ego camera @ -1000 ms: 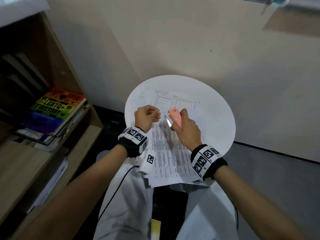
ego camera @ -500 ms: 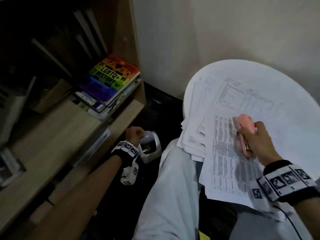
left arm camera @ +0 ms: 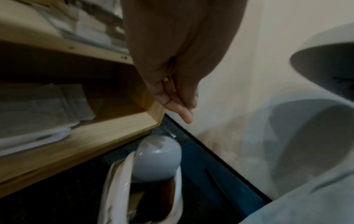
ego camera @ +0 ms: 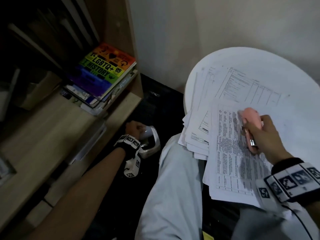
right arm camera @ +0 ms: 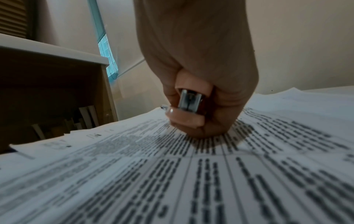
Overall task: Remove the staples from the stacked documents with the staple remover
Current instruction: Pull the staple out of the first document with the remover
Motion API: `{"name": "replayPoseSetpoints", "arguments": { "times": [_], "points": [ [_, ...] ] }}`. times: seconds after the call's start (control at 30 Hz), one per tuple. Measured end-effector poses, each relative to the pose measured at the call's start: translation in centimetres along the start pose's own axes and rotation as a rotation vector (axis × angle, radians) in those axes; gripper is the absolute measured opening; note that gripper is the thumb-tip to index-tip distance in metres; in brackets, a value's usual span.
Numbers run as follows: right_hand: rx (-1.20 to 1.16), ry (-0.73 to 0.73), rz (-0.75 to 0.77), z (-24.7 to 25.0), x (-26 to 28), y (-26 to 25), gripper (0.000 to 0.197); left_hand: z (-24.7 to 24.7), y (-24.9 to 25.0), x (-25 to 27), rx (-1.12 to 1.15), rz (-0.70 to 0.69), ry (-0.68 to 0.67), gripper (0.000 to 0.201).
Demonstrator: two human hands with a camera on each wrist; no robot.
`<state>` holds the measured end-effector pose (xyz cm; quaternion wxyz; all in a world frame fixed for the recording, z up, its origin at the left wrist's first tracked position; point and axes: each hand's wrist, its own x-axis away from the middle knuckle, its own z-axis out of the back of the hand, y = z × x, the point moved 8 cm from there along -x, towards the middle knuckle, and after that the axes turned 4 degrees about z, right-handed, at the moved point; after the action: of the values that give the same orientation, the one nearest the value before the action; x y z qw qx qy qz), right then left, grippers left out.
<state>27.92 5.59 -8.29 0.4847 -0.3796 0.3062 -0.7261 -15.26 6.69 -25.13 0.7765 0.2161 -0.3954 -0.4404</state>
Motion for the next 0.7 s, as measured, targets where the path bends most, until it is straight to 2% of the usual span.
{"name": "replayPoseSetpoints", "arguments": {
  "times": [0.07,0.13,0.2,0.27,0.3,0.37,0.43,0.5,0.57,0.63,0.7],
  "points": [
    [-0.005,-0.020,-0.002,-0.1,0.1,-0.2,0.024,0.9,2.9,1.4,0.131,-0.013,0.026,0.017],
    [-0.020,-0.031,0.005,0.1,0.4,-0.7,0.025,2.2,6.9,2.8,0.205,-0.105,0.091,0.020],
    [-0.045,0.006,0.000,1.0,0.9,-1.1,0.025,4.0,12.3,5.0,0.153,-0.281,0.196,0.022],
    [-0.068,0.060,-0.008,2.5,2.1,-1.4,0.027,4.8,18.2,8.4,0.045,-0.518,0.286,0.016],
    [-0.073,0.073,-0.017,2.6,2.3,-1.4,0.027,4.7,20.3,9.4,0.037,-0.588,0.293,0.011],
    [-0.097,0.105,-0.030,4.1,3.5,-1.0,0.027,2.2,24.3,12.2,0.001,-0.686,0.193,0.008],
    [-0.120,0.094,-0.060,4.8,4.3,-0.1,0.024,-2.2,26.1,13.8,-0.139,-0.633,0.001,0.023],
    [-0.157,0.074,-0.110,4.9,4.6,1.5,0.020,-6.2,25.8,14.7,-0.333,-0.456,-0.114,0.050],
    [-0.191,0.072,-0.176,4.9,4.3,3.4,0.022,-8.1,25.6,15.7,-0.423,-0.333,-0.103,0.066],
    [-0.217,0.045,-0.213,4.9,3.8,4.6,0.031,-8.9,26.0,16.6,-0.375,-0.272,-0.059,0.072],
    [-0.226,0.004,-0.217,4.7,3.4,5.0,0.032,-9.3,26.4,17.2,-0.282,-0.255,-0.027,0.074]
  ]
}}
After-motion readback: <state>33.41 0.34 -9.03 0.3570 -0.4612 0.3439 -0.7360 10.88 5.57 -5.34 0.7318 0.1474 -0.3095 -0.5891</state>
